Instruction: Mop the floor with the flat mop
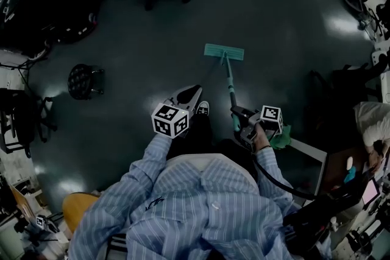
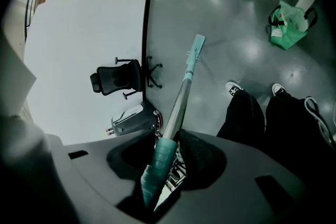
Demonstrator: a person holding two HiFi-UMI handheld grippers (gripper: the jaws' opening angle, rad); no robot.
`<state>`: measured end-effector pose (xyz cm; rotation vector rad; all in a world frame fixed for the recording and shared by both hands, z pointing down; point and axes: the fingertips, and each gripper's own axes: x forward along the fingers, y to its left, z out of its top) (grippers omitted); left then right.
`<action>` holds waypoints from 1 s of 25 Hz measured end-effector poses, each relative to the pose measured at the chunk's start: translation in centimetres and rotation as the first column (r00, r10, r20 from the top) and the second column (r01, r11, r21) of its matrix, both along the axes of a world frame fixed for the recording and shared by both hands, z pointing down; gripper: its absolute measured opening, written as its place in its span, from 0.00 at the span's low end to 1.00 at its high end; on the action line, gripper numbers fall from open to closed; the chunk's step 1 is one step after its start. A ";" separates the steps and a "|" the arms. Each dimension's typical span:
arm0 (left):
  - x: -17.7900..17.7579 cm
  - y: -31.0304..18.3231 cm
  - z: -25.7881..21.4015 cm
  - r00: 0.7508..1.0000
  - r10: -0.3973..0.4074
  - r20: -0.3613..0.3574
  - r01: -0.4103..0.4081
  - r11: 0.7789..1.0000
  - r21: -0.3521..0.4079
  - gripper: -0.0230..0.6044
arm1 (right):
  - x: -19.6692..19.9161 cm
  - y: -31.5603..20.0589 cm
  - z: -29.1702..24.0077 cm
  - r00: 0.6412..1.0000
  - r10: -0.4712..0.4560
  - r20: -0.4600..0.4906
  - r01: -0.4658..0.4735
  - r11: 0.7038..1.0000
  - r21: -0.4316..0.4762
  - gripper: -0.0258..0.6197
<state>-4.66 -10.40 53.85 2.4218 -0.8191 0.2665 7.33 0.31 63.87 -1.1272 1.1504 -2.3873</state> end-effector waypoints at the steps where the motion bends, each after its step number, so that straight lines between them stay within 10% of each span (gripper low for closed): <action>1: -0.4 -0.7 0.1 1.000 0.007 0.001 -0.007 1.000 -0.001 0.06 | -0.1 -1.1 0.2 1.000 0.008 -0.006 -0.008 1.000 -0.001 0.26; 25: 5.2 -17.0 1.6 0.995 -0.102 0.007 0.102 0.994 -0.035 0.06 | 9.6 -27.9 1.3 0.996 -0.082 -0.039 0.082 0.997 -0.002 0.26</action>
